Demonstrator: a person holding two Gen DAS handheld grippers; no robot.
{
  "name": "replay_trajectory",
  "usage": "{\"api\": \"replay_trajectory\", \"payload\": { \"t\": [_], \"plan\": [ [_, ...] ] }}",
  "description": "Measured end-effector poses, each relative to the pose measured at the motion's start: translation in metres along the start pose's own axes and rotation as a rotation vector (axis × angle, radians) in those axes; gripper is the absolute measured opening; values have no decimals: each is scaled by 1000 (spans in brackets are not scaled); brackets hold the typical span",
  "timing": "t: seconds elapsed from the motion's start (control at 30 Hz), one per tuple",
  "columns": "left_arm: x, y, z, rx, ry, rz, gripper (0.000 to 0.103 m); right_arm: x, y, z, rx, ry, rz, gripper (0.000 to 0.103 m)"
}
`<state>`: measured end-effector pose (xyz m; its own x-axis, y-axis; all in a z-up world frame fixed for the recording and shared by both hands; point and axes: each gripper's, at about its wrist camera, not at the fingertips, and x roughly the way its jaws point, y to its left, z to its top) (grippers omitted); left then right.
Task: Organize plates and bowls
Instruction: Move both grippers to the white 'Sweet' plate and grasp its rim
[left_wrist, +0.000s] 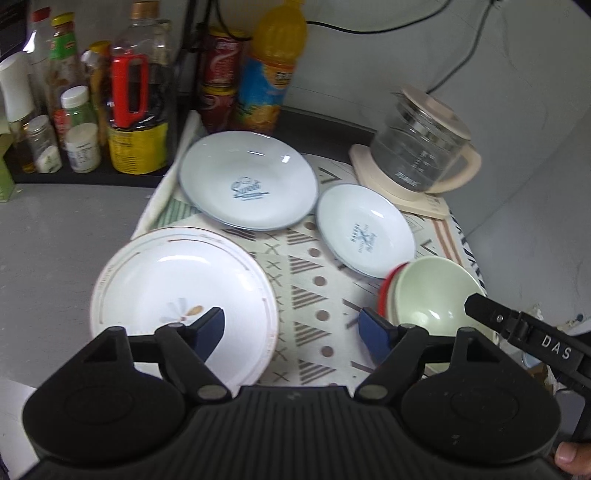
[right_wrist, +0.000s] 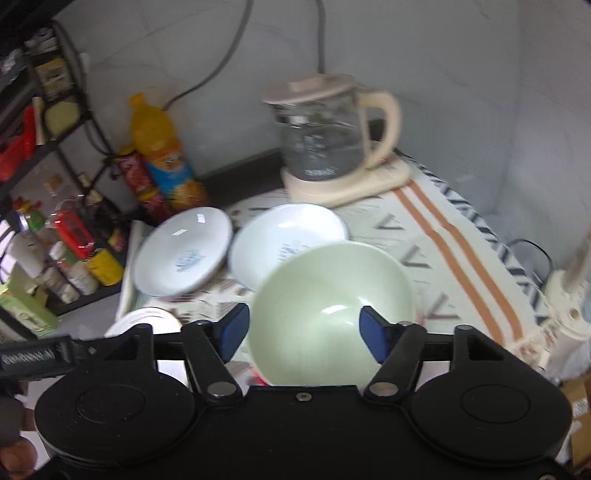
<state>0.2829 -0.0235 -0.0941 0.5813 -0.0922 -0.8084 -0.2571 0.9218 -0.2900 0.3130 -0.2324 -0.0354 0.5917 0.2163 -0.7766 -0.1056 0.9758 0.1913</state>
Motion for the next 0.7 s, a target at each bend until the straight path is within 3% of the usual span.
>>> {"api": "replay_trajectory", "payload": {
  "t": [0.2, 0.53, 0.7],
  "plan": [
    [1, 17, 12, -60, -22, 44, 78, 9, 27, 14, -62, -16, 41, 83],
    [5, 36, 34, -143, -65, 77, 78, 34, 57, 47, -122, -27, 105, 89],
    [20, 50, 42, -202, -62, 108, 78, 55, 66, 59, -131, 12, 137, 89]
  ]
}}
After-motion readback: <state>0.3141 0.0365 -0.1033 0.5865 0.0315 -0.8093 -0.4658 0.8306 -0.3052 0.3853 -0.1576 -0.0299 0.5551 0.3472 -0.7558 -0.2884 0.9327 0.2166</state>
